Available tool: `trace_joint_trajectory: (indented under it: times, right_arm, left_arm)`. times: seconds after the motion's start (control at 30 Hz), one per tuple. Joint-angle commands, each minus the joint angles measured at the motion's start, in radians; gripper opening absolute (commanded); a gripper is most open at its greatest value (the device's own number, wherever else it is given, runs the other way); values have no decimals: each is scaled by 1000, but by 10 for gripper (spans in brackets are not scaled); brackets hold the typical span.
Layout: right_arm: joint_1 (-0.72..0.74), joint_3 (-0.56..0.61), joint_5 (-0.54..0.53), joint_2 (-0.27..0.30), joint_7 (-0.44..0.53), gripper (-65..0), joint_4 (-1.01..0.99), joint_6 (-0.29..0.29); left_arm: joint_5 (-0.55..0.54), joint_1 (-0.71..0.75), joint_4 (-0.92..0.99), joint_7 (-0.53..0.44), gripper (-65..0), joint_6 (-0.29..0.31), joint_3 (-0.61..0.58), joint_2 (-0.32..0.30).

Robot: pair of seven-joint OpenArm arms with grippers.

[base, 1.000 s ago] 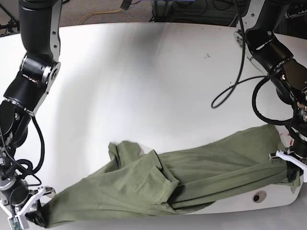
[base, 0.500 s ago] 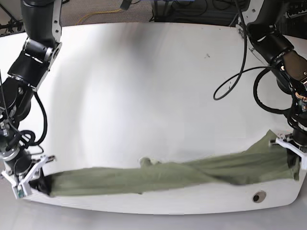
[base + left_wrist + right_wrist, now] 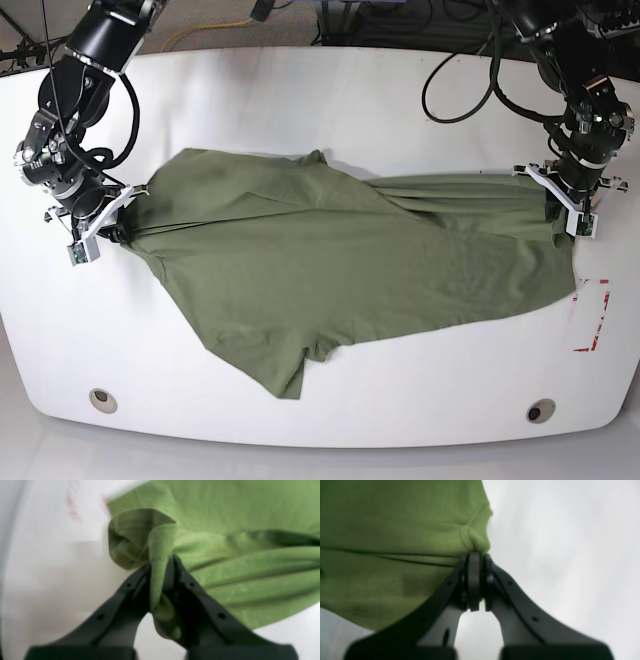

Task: Fold the T-shirt properly
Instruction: 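Lay the shirt flat, dragging both grippers apart along its edge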

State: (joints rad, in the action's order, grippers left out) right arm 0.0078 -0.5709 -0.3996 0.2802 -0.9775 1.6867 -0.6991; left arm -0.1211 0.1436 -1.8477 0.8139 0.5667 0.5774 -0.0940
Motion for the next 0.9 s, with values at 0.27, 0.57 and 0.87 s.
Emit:
trace_joint_trajectory:
  times: [0.27,0.57,0.87]
  right_arm:
    - [-78,-13,-25,9,27,-650,20,1]
    - [-108,-54,-25,-45,-16,-312,69,1]
    - [-61,-252,-25,-105,-151,-165,88,1]
  left_arm:
    - [-7,86,-16,-41,-331,85,62,13]
    - [-9,90,24,-35,-217,131,145,29]
    - [-99,103,61,-40,-217,131,221,29]
